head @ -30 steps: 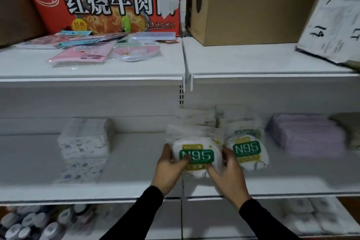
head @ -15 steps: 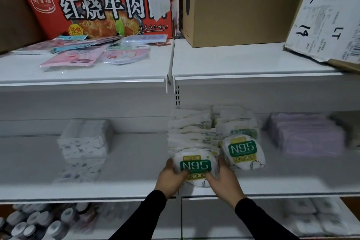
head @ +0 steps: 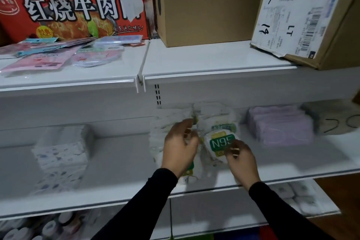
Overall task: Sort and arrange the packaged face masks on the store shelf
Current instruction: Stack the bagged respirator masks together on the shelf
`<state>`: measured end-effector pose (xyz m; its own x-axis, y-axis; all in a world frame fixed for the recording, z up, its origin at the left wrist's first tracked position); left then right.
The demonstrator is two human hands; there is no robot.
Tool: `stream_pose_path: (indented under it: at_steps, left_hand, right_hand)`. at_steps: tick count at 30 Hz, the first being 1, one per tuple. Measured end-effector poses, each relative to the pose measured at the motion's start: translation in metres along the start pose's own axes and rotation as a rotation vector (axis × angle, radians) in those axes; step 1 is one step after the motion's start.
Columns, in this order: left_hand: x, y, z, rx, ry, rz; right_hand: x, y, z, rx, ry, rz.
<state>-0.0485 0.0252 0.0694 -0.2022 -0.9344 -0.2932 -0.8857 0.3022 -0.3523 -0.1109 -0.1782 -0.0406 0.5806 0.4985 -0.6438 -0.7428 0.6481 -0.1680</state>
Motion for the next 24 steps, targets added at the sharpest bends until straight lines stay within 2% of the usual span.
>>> stream_pose_path:
  at_steps: [3, 6, 9, 12, 14, 17, 21, 24]
  left_hand:
    - [0.069, 0.014, 0.006, -0.062, -0.108, 0.201]
    - [0.129, 0.025, 0.042, -0.315, -0.17, 0.285]
    - [0.162, 0.03, 0.076, -0.607, -0.105, 0.196]
    - [0.168, 0.025, 0.091, -0.741, -0.036, -0.017]
    - [0.166, 0.021, 0.095, -0.749, -0.042, -0.134]
    - [0.17, 0.016, 0.098, -0.648, -0.008, -0.16]
    - [0.167, 0.008, 0.093, -0.548, 0.228, -0.253]
    - [0.17, 0.002, 0.11, -0.565, 0.316, -0.301]
  right_hand:
    - [-0.018, -0.025, -0.031, 0.034, 0.053, -0.031]
    - [-0.019, -0.046, -0.059, 0.079, 0.11, 0.081]
    - [-0.014, -0.058, -0.075, 0.019, 0.208, 0.224]
    - [-0.006, -0.063, -0.081, -0.017, 0.211, 0.385]
    - [-0.001, -0.066, -0.08, -0.062, 0.16, 0.445]
    - [0.003, -0.072, -0.081, -0.091, 0.12, 0.474]
    - [-0.001, -0.082, -0.08, -0.168, 0.143, 0.359]
    - [0.001, -0.089, -0.081, -0.19, 0.137, 0.316]
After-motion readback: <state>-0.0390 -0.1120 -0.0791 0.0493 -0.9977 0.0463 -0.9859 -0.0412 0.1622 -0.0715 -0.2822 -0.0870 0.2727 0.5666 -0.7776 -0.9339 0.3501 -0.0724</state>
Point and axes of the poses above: each hand's wrist, its own y-axis away from the middle knuckle, its own x-axis out of the palm, z = x × y, the point moved 5 cm from there along -y, towards the middle knuckle, and after that the axes turned 11 degrees about y, right-handed, at the moved point
